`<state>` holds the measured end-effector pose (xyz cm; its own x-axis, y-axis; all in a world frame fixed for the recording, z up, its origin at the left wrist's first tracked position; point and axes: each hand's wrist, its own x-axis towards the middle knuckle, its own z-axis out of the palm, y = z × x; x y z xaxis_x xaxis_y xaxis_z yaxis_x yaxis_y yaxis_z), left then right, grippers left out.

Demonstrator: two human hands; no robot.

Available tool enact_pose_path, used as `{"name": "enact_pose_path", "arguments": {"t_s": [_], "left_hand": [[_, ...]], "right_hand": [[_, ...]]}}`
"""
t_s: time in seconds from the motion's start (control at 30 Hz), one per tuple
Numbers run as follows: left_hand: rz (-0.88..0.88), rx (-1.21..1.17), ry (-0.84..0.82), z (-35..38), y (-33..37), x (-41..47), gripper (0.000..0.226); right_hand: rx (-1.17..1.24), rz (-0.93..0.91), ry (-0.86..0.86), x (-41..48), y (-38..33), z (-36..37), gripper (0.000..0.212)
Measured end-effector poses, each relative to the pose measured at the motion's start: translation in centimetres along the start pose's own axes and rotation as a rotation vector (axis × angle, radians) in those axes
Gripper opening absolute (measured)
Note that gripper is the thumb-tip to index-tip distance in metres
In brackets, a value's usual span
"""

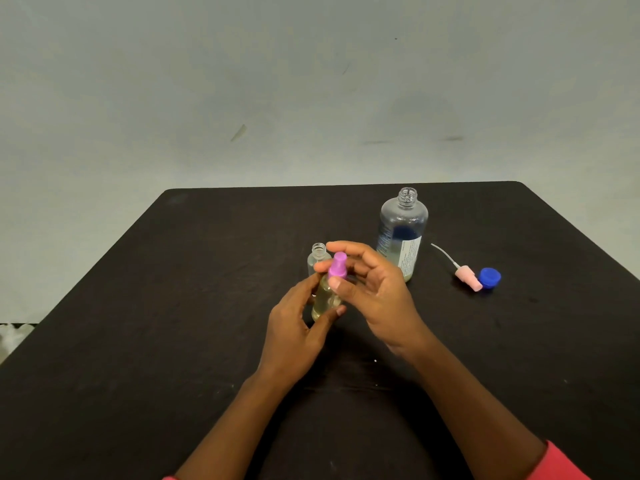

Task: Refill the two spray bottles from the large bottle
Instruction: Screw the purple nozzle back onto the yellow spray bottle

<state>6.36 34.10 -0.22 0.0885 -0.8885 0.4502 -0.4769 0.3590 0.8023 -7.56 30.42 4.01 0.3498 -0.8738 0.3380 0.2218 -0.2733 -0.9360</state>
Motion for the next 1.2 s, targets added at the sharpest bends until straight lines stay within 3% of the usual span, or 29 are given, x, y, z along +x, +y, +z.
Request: {"name": "enact_pose_path", "arguments": {"t_s": [0.33, 0.73, 1.07, 1.2], "left_hand": [[0.01, -0.005, -0.019, 0.04, 0.2, -0.04, 0.052], [-0.023, -0.026, -0.001, 0.01, -0.18, 0.0, 0.049], [0.008, -0.058, -0.007, 0.0, 0.59, 0.0, 0.051], [0.017, -0.05, -0.011, 0.0, 0.42, 0.0, 0.05]], "right_hand": [[-0.035, -0.033, 0.099, 0.0, -0.18, 0.22, 0.043], [0.064, 0.024, -0.057, 0.09, -0.64, -0.49, 0.045], [0.024, -0.018, 0.087, 0.18, -0.79, 0.05, 0.042], [0.045, -0.017, 0.049, 0.22, -0.69, -0.14, 0.041]]}}
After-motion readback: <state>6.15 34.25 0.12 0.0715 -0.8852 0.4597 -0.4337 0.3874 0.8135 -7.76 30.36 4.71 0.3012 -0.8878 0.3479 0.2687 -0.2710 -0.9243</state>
